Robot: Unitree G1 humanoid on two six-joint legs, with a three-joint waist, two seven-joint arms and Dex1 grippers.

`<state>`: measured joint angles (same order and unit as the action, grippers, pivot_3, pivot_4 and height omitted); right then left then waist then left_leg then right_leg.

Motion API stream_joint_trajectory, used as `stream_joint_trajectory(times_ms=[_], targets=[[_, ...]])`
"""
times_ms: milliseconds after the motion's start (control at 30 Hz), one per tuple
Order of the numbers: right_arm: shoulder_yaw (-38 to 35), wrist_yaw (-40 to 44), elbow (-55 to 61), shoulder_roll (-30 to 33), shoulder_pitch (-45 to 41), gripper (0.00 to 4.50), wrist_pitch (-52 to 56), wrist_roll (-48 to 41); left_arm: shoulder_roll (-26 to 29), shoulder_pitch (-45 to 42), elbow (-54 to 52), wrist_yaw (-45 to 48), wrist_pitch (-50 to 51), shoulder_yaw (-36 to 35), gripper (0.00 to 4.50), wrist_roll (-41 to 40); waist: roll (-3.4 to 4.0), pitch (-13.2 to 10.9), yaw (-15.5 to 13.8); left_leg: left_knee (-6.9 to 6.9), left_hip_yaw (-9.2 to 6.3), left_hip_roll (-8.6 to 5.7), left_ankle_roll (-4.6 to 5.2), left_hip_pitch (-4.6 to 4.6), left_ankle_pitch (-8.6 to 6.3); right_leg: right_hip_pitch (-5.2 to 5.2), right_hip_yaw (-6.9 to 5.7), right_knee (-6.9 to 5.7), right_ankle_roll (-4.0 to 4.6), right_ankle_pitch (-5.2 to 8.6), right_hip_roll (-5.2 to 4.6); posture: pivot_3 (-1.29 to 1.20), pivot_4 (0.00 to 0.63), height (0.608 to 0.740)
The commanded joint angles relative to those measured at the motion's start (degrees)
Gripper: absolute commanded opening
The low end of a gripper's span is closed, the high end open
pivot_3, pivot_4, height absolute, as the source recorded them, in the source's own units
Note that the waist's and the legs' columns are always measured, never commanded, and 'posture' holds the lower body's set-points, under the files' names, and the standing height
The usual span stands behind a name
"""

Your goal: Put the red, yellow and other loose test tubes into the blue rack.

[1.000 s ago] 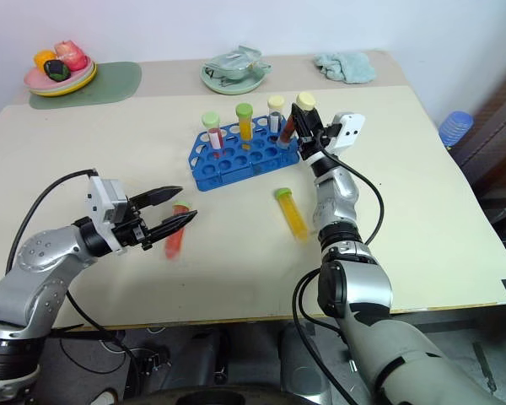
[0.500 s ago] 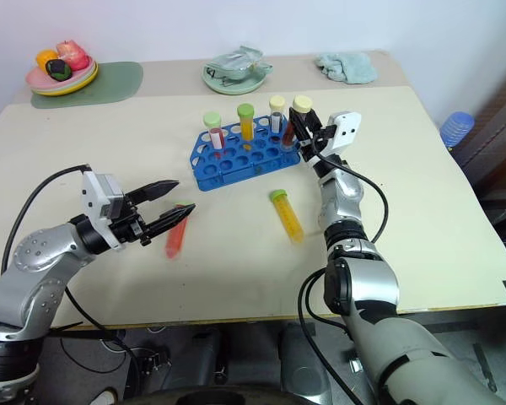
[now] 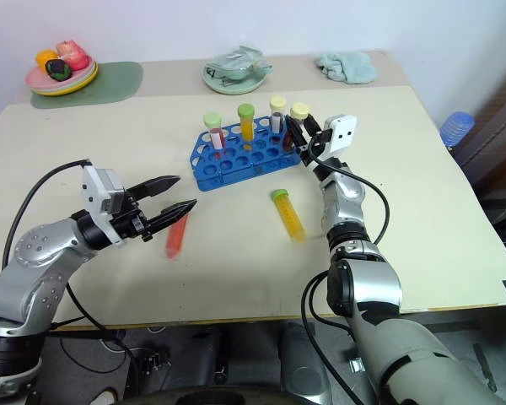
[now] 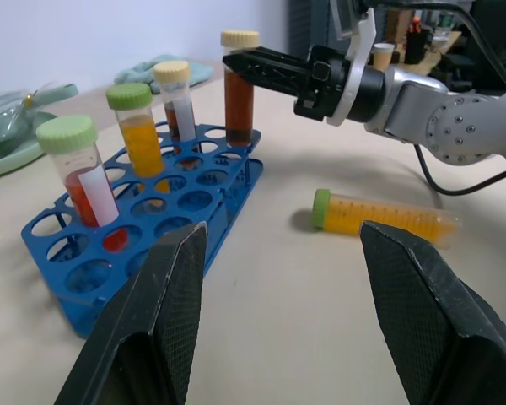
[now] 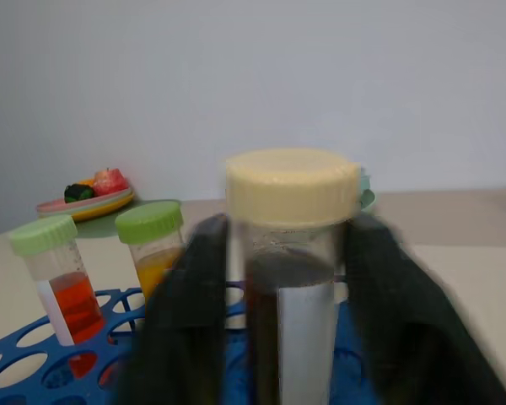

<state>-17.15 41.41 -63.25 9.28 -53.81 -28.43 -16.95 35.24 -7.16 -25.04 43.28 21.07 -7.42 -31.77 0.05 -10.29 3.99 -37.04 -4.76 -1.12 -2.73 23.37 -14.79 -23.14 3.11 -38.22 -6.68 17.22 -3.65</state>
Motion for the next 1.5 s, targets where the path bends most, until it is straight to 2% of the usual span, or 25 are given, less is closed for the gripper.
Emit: stream_joint_trajectory(times_ms=[33, 67, 267, 400, 433, 533, 600, 667, 700, 800, 867, 967, 1067, 1267, 1500], targets=[[1.4, -2.5, 1.5, 0.7, -1.2, 3.77, -1.0, 2.1, -0.2, -0.6, -2.3, -0.5, 0.3, 0.0, 2.91, -0.5, 0.0, 0.0, 0.0, 0.0, 0.0, 0.0, 0.0, 0.0, 0.0, 0.0, 0.0, 0.0, 0.0, 0.0, 0.0, 0.0, 0.15, 0.74], [1.9, -3.2, 1.7, 0.8, -1.3, 4.22, -0.9, 2.6, -0.2, -0.5, -2.5, -0.6, 0.3, 0.0, 2.91, -0.5, 0.0, 0.0, 0.0, 0.0, 0.0, 0.0, 0.0, 0.0, 0.0, 0.0, 0.0, 0.0, 0.0, 0.0, 0.0, 0.0, 0.15, 0.74], [3.8, -4.3, 6.2, 1.6, -1.3, 4.22, -0.3, 4.0, -0.7, -0.1, -3.1, -1.0, 0.8, 0.1, 2.91, -0.2, 0.0, 0.0, 0.0, 0.0, 0.0, 0.0, -0.01, 0.0, 0.0, 0.0, 0.0, 0.0, 0.0, 0.0, 0.0, 0.0, 0.15, 0.74], [5.9, -5.0, 17.4, 4.3, 0.4, 4.22, 8.8, 4.5, -0.5, 0.2, -3.0, -0.4, 0.7, 0.8, 2.91, -0.1, 0.0, 0.0, -0.2, -0.01, -0.01, 0.0, -0.01, 0.0, 0.01, 0.0, 0.0, -0.01, 0.0, 0.0, -0.01, 0.0, 0.15, 0.74], [6.7, -5.2, 21.5, 5.3, 1.5, 4.22, 13.0, 4.7, -0.4, 0.2, -3.0, -0.1, 0.6, 1.0, 2.91, 0.0, 0.0, 0.0, -0.2, -0.01, -0.02, 0.0, -0.01, 0.01, 0.01, 0.0, 0.0, -0.01, 0.0, 0.0, -0.02, 0.0, 0.15, 0.74], [10.8, -8.5, 42.9, 10.3, 9.1, 4.22, 34.9, 6.9, 0.4, 0.4, -2.0, 1.9, 0.1, 1.9, 2.91, 0.3, -0.01, 0.0, -1.0, -0.01, -0.05, 0.0, -0.01, 0.02, 0.0, 0.01, -0.01, 0.01, 0.0, 0.0, -0.05, 0.0, 0.15, 0.74], [12.3, -7.0, 54.0, 13.4, 12.8, 4.22, 48.5, 3.1, 0.7, 0.3, -1.2, 3.0, -0.4, 2.4, 2.91, 0.7, -0.01, 0.0, -1.5, -0.01, -0.05, 0.0, 0.0, 0.03, 0.0, 0.0, 0.0, 0.02, 0.0, 0.0, -0.06, 0.0, 0.15, 0.74], [14.3, -5.9, 65.1, 19.2, 15.3, 4.22, 67.4, 0.6, 0.8, -0.5, 0.3, 4.2, -1.0, 2.9, 2.91, 1.2, 0.02, 0.0, -1.6, -0.02, -0.03, -0.01, 0.0, 0.04, 0.0, 0.0, 0.0, 0.03, 0.0, 0.0, -0.07, 0.0, 0.15, 0.74], [14.8, -6.0, 68.6, 21.1, 15.9, 4.22, 73.4, -0.1, 0.7, -0.9, 0.8, 4.5, -1.2, 3.1, 2.91, 1.3, 0.04, 0.0, -1.6, -0.02, -0.03, -0.01, 0.0, 0.04, 0.0, 0.0, 0.01, 0.02, 0.01, 0.01, -0.08, 0.0, 0.15, 0.74], [14.1, -5.8, 73.7, 22.9, 15.8, 4.22, 82.7, -3.8, 0.5, -1.8, 2.0, 5.4, -1.7, 3.5, 2.91, 1.8, 0.01, 0.0, -1.4, -0.03, -0.01, -0.02, 0.01, 0.03, -0.01, 0.0, 0.01, 0.04, 0.01, 0.01, -0.06, 0.0, 0.15, 0.74], [15.7, -3.4, 77.0, 26.9, 14.6, 4.22, 92.1, -6.6, -0.1, -3.6, 4.0, 6.3, -2.5, 4.6, 2.91, 2.3, 0.02, 0.0, -1.6, -0.02, -0.02, -0.01, 0.03, 0.03, -0.01, 0.01, 0.0, 0.04, 0.01, 0.01, 0.0, 0.0, 0.15, 0.74], [16.2, -3.7, 78.0, 28.7, 9.9, 4.22, 109.0, -10.9, -1.2, -5.7, 6.8, 7.9, -3.9, 6.2, 2.91, 3.2, 0.01, 0.0, -1.7, -0.06, -0.02, -0.04, 0.03, 0.04, -0.01, 0.06, -0.03, 0.09, 0.01, 0.01, -0.06, 0.0, 0.15, 0.74], [16.5, -5.0, 77.1, 28.0, 6.2, 4.22, 119.2, -13.3, -2.3, -7.0, 8.6, 8.8, -4.8, 7.4, 2.91, 3.8, 0.0, 0.0, -1.6, -0.06, -0.04, -0.05, 0.04, 0.04, -0.02, 0.07, -0.04, 0.1, 0.01, 0.01, -0.06, 0.0, 0.15, 0.74], [22.7, -10.3, 70.2, 28.5, 3.5, 4.22, 120.9, -15.4, -4.3, -9.1, 11.6, 10.9, -6.2, 9.5, 2.91, 4.5, 0.0, 0.0, -1.6, -0.05, -0.03, -0.04, 0.06, 0.06, -0.03, 0.05, -0.07, 0.11, 0.01, 0.01, -0.06, 0.0, 0.15, 0.74], [29.4, -11.2, 57.1, 27.8, 0.2, 4.22, 117.3, -10.3, -5.6, -12.8, 17.2, 15.9, -8.4, 12.5, 2.91, 6.2, 0.0, 0.0, -1.6, -0.06, 0.01, -0.06, 0.06, 0.08, -0.02, 0.04, -0.07, 0.11, 0.01, 0.01, -0.05, 0.0, 0.15, 0.74]])
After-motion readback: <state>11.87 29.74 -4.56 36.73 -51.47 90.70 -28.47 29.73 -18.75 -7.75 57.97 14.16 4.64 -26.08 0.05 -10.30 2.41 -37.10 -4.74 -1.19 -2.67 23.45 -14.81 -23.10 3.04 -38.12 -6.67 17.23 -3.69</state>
